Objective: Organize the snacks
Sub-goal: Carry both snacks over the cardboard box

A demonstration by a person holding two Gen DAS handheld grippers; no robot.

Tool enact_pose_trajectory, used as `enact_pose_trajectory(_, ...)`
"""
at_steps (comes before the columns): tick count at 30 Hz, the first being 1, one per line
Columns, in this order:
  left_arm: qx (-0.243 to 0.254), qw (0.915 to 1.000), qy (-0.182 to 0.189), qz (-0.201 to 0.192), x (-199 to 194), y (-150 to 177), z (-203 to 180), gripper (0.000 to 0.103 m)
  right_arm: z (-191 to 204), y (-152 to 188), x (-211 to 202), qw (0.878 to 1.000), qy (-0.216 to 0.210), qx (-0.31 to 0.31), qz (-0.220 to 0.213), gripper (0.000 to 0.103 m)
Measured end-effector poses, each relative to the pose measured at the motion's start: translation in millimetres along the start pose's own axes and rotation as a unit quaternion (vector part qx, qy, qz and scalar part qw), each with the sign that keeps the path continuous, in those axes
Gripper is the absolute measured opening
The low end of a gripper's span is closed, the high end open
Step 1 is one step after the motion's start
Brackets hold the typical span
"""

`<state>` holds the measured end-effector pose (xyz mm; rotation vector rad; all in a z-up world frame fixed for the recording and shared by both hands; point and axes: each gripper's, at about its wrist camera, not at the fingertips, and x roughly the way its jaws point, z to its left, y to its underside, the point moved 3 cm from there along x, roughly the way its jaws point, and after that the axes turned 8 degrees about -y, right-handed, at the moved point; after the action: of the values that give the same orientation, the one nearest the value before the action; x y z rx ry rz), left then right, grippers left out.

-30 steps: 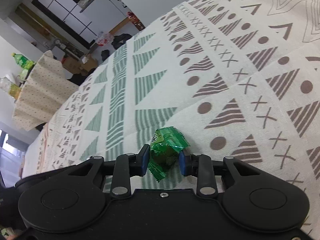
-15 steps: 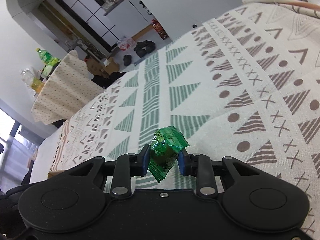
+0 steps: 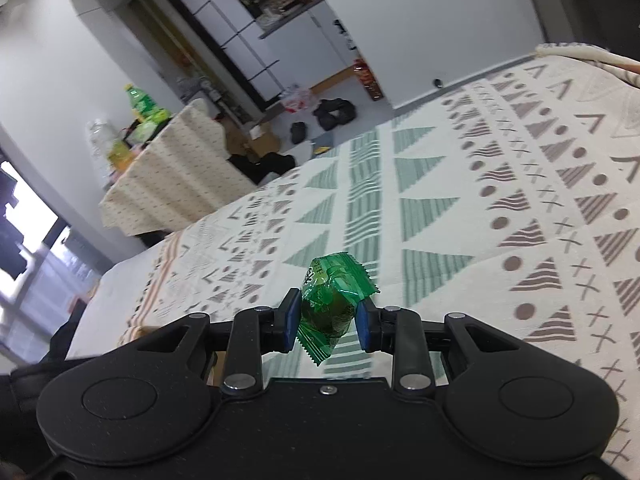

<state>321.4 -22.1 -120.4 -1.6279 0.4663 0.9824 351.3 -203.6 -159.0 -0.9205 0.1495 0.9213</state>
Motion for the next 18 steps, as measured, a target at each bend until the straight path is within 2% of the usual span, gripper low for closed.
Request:
enact_pose_trajectory(7, -0.019, 0.9995, -0.020, -0.017, -21.0, -2.7, 26.4, 0.018, 35.1, 10.3, 1.6, 0.999, -0.030, -0.040, 0.008, 0.028)
enact_pose_trajectory(18, -0.046, 0.9981, -0.035, -0.023, -38.0, 0.5, 68.8, 0.018, 80.6, 31.7, 1.3, 0.994, -0.049, -0.096, 0.006, 0.028)
